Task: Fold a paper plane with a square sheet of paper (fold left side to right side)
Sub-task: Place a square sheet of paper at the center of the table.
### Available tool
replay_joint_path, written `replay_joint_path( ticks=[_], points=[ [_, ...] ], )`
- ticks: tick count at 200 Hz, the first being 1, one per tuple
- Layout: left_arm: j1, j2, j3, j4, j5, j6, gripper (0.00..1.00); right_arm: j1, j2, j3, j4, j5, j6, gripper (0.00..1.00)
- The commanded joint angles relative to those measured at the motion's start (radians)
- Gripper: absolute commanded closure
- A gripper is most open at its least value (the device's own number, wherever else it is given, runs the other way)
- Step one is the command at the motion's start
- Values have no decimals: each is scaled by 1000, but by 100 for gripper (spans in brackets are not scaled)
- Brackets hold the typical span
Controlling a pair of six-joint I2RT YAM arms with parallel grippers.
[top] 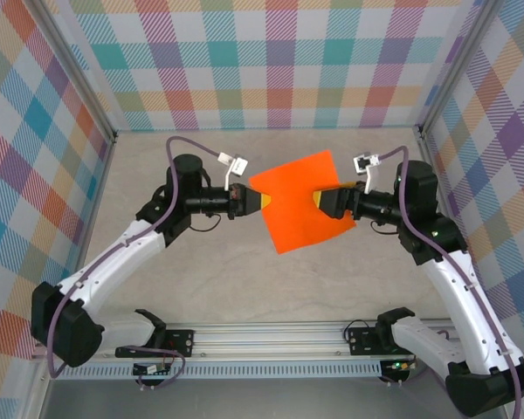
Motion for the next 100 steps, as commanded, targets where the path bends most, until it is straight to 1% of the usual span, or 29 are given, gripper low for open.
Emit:
replay_joint_path(
  ticks=[1,10,16,32,50,61,88,100],
  points=[
    [-10,107,30,-205,-58,70,100,-3,6,15,-197,332,-104,0],
    [-8,164,39,-240,-63,89,100,-3,12,6,-228,403,-118,0],
    [-7,205,51,-304,-66,107,100,-3,16,-3,-240,432,-126,0],
    [-4,324,95,-394,-79,154,100,-3,33,-41,-237,444,-127,0],
    [3,454,162,-466,-115,203,100,-2,60,-102,-185,386,-92,0],
    [12,534,207,-494,-132,227,100,-2,88,-145,-134,345,-41,0],
    [41,678,325,-559,-172,284,100,0,195,-235,35,190,68,0],
    [56,714,363,-579,-188,301,100,1,255,-260,118,137,115,5]
  ],
)
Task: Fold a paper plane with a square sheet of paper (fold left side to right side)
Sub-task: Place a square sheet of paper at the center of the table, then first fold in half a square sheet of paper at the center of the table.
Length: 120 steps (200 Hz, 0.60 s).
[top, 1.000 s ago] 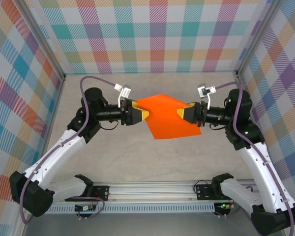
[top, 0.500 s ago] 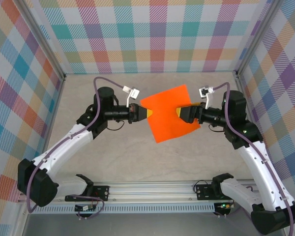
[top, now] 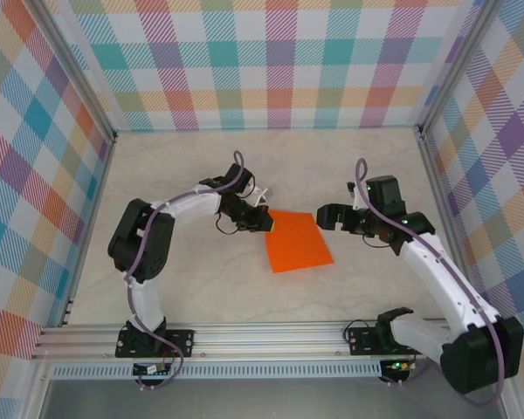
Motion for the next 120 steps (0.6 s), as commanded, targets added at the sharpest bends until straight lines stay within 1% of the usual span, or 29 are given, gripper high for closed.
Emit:
replay_joint_path(
  ticks=[1,11,23,33,54,74,84,104,120],
  points=[
    [36,49,92,-108,-45,87,100,1,88,-47,193,-144,119,5],
    [47,67,122,-137,-70,116,100,8,145,-52,244,-166,142,11],
    [61,86,162,-170,-103,142,100,16,217,-43,275,-163,153,18],
    [74,106,199,-209,-97,159,100,18,279,-26,289,-163,158,25],
    [98,137,260,-271,-100,188,100,24,384,19,328,-181,163,45],
    [112,165,296,-311,-82,218,100,32,479,57,380,-180,171,58],
    [113,180,315,-328,-95,227,100,35,536,87,392,-186,170,62],
    [119,207,346,-332,-97,225,100,45,653,157,390,-192,156,67],
    [119,225,378,-344,-101,222,100,52,726,206,365,-162,146,70]
  ],
)
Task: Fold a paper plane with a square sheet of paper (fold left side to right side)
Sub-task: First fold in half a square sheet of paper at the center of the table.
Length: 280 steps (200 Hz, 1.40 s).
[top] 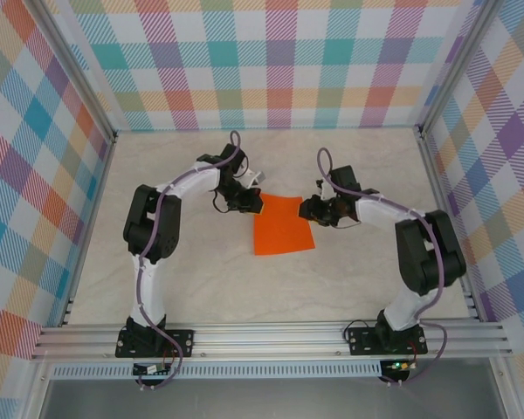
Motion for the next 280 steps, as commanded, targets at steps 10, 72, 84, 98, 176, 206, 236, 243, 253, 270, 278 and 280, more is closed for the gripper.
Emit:
replay_joint_path(
  ticks=[10,72,84,98,176,206,236,243,253,270,278,280],
  points=[
    [14,42,72,-74,-6,24,100,18,118,84,-8,28,-18,71],
    [14,44,99,-53,96,-45,86,41,201,72,-81,103,-35,74],
    [15,37,80,-15,143,-96,77,43,203,58,-83,114,-31,74],
    [14,27,48,64,204,-175,62,43,203,38,-78,117,-26,74],
    [-5,52,-25,417,347,-509,51,43,206,10,3,67,-4,73],
    [-7,73,-29,457,326,-553,50,37,172,4,44,41,6,72],
    [-15,81,-39,571,345,-625,39,29,148,29,26,29,-8,70],
    [-20,85,-29,566,341,-623,38,29,155,43,11,27,-16,70],
    [-27,92,-14,551,337,-616,38,30,164,44,6,23,-16,71],
    [-36,105,-2,546,335,-617,38,29,167,31,20,27,-4,71],
    [-38,109,0,546,330,-617,38,28,163,24,25,29,0,71],
    [-38,110,0,545,329,-617,38,28,163,23,26,29,0,71]
  ],
)
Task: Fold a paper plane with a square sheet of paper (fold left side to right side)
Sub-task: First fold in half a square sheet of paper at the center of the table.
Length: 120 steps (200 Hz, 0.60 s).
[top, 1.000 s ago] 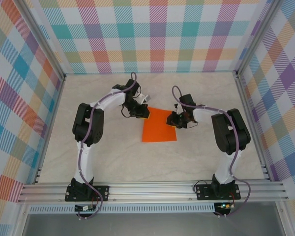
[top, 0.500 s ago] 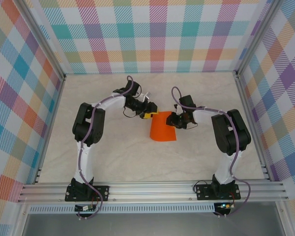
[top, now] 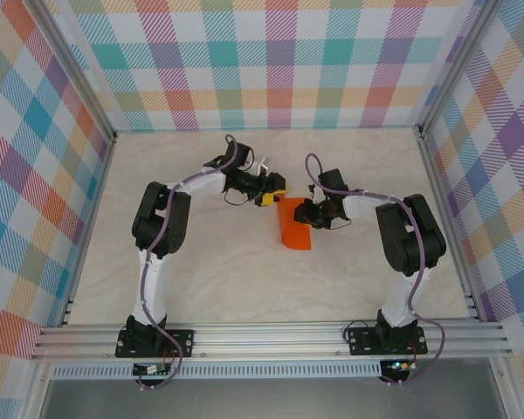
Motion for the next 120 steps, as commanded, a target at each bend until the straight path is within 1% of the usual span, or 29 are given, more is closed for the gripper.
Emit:
replay_joint_path(
  ticks=[1,25,73,108,120],
  points=[
    [-17,31,24,21,17,-21,38,2,7,-10,-29,-12,1,71],
    [-18,35,25,21,-1,-23,41,-5,-24,-18,-16,-21,5,70],
    [-22,49,39,23,-14,-36,42,-32,-74,-7,-48,-31,-7,68],
    [-22,59,44,19,-28,-39,45,-88,-195,-20,-89,-31,-17,62],
    [-22,60,45,21,-30,-43,45,-102,-241,-37,-89,-48,-7,59]
  ],
)
